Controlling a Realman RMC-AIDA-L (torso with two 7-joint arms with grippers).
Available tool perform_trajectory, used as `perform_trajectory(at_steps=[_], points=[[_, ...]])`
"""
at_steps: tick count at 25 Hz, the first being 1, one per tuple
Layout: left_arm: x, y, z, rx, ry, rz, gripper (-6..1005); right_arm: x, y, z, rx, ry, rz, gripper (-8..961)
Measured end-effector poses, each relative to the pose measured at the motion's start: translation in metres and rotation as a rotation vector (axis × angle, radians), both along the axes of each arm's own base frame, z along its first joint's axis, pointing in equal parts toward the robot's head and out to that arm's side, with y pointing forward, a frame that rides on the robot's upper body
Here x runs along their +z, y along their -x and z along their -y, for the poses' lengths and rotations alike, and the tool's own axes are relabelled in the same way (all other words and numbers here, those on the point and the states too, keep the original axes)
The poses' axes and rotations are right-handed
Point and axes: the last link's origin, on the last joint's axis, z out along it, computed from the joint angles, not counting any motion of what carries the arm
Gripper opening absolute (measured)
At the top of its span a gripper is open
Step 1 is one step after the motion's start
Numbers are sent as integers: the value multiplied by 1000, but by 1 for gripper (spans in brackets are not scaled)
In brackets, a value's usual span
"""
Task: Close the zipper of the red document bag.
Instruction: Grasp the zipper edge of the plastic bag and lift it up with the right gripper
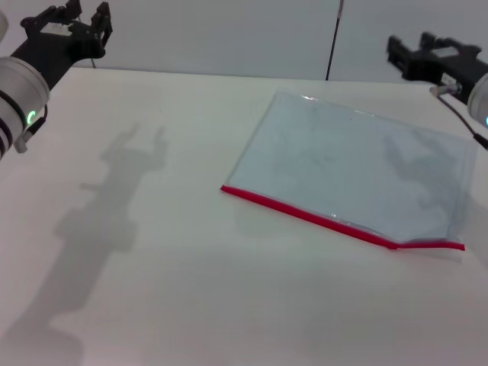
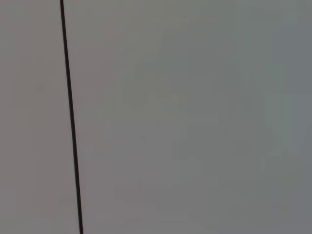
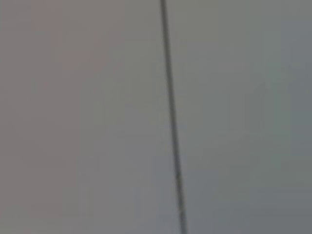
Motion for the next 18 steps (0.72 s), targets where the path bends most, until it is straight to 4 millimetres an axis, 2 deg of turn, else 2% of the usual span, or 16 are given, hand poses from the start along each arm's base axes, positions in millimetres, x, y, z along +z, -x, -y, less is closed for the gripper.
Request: perform_trajectory(at_steps=[3,8,15,18], points=[[-1,-1,0,-1,3,-1,430,7,5,3,24,127,-16,544],[-1,0,1,1,4,1,429,15,5,18,110,219,61,548],[0,3,2,6,2,-2,431,30,-11,49,232,389,169,553],[1,3,2,8,1,-2,431,28,-18,59,271,449,222,555]])
